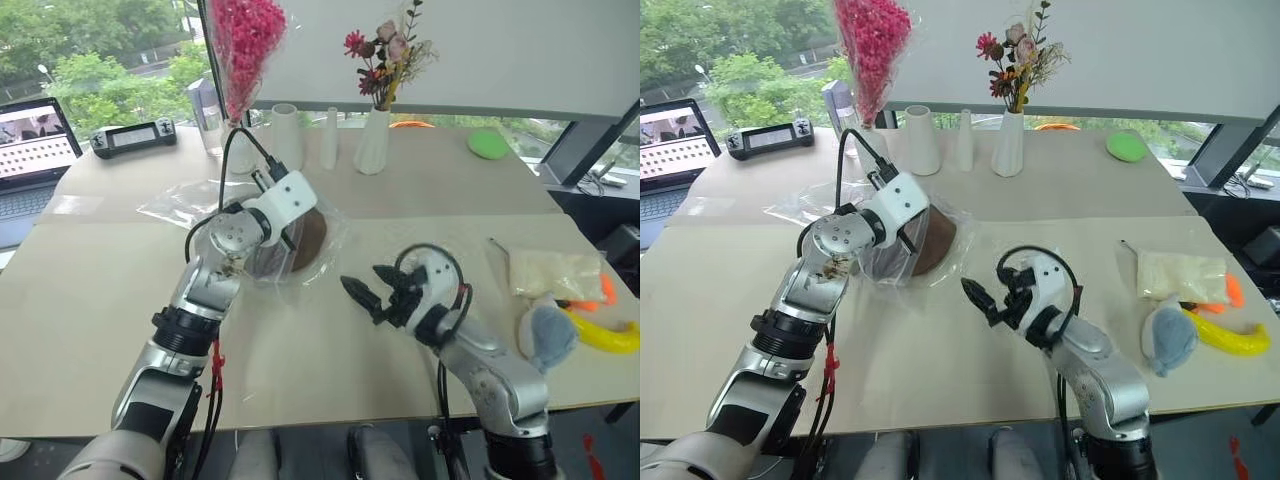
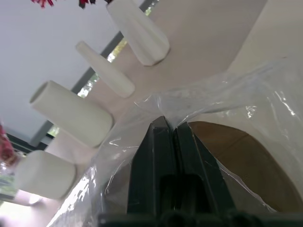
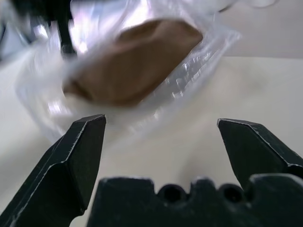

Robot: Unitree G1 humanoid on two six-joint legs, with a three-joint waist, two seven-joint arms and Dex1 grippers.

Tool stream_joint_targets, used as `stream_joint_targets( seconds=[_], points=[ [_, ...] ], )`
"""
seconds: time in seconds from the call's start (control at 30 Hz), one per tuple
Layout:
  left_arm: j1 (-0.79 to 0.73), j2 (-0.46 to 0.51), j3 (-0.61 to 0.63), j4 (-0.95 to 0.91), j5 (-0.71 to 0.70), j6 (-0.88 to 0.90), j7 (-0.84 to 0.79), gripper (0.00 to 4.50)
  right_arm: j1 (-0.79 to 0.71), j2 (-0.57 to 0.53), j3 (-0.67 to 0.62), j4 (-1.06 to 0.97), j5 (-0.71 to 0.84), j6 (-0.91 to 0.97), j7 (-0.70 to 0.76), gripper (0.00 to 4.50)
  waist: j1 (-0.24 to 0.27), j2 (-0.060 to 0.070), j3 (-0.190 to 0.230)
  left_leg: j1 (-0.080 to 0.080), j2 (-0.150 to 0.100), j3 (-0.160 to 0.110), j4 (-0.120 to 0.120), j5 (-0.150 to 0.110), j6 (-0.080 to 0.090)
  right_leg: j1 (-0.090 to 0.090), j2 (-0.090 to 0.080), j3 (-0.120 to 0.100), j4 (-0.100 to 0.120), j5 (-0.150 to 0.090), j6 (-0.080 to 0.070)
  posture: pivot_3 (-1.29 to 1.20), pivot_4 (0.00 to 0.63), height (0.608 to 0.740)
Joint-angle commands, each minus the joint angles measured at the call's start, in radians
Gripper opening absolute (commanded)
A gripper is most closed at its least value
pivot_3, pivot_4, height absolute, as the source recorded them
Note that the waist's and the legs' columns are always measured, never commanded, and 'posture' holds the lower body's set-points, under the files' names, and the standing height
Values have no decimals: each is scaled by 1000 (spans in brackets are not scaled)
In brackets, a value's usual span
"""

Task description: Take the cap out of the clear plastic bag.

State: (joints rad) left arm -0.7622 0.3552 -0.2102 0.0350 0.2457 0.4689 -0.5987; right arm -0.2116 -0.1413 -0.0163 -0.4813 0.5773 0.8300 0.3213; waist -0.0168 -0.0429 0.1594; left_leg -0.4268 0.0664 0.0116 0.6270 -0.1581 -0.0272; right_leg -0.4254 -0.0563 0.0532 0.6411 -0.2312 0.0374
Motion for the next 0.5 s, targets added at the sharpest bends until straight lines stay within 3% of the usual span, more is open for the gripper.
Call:
stream_joint_targets(
  seconds=[0.03, 0.23, 0.5],
  points=[
    [-47, -24, 20, -12, -47, 38, -10, 39, -46, 66, -7, -4, 96, 76, -44, 4500, 0, 0, 0, 0, 0, 0, 0, 0, 0, 0, 0, 0, 0, 0, 0, 0, 150, 740],
    [-73, -59, 13, -4, -105, 101, -28, 39, -123, 142, 19, 141, 95, 108, -73, 4500, 0, 0, 0, -1, 0, 0, 0, 0, 0, 0, 0, 0, 0, 0, 0, 0, 150, 740],
    [-103, -38, -3, -5, -117, 111, -43, 39, -237, 158, 67, 458, -21, -28, -10, 4500, -4, 0, 0, -1, 0, 0, 0, 0, 0, -1, 1, 0, 0, 0, 0, 0, 150, 740]
  ],
)
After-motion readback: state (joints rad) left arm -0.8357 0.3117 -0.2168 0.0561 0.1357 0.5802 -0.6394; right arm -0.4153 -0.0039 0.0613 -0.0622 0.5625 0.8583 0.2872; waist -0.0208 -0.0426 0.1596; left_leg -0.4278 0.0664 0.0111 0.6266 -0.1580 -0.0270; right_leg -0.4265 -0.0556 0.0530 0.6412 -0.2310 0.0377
